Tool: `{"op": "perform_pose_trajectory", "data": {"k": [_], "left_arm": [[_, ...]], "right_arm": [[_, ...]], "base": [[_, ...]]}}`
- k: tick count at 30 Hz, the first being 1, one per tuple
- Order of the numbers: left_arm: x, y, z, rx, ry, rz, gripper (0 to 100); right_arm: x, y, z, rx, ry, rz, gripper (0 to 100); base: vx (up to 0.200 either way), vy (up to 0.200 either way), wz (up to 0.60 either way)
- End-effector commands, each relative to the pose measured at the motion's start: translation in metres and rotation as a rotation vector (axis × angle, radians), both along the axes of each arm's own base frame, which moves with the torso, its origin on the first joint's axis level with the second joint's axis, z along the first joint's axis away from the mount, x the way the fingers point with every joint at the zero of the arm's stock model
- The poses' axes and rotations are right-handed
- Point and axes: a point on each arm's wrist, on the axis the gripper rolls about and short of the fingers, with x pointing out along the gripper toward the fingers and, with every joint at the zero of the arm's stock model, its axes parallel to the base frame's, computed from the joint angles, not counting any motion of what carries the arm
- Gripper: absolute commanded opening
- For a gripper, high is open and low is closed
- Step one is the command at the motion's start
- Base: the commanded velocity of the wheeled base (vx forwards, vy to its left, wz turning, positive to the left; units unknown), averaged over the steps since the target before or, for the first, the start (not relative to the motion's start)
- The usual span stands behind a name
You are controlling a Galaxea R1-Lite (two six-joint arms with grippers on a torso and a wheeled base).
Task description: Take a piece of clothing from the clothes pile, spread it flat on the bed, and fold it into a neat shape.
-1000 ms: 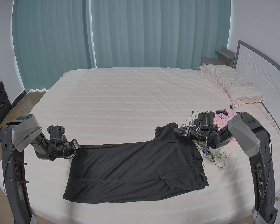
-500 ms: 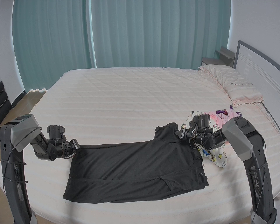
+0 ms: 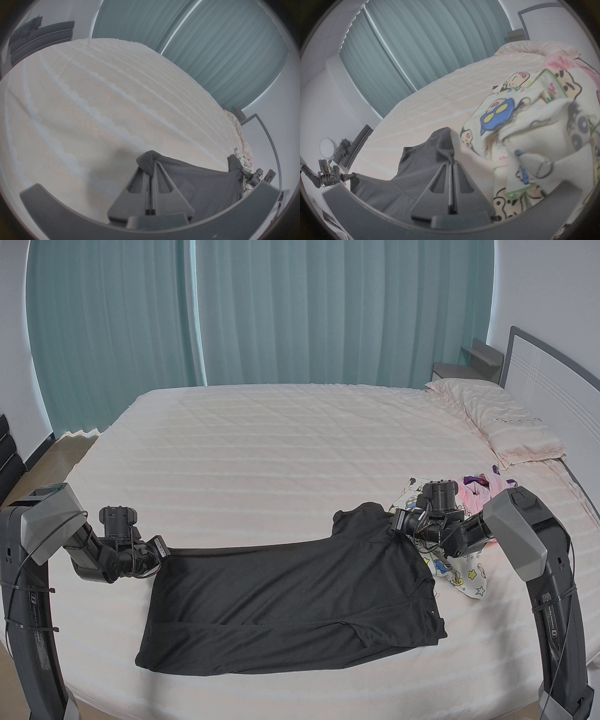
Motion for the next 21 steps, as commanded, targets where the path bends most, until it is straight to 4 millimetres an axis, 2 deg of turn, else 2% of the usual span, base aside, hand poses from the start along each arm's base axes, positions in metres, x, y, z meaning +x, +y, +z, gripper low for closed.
{"op": "perform_pose_trajectory", "data": {"k": [1, 8, 21], "left_arm": [[0.000, 0.002, 0.007, 0.002, -0.017, 0.003, 0], [-0.001, 0.006, 0.018, 0.002, -0.042, 0.014, 0], [-0.004, 0.013, 0.036, 0.008, -0.080, 0.032, 0]], "right_arm": [[-0.001, -0.011, 0.016, 0.009, -0.032, -0.021, 0], [-0.006, -0.019, 0.021, 0.015, -0.062, -0.027, 0], [-0.005, -0.011, 0.016, 0.015, -0.142, -0.006, 0]], "base": [[0.000, 0.000, 0.00], [0.000, 0.000, 0.00], [0.000, 0.000, 0.00]]}}
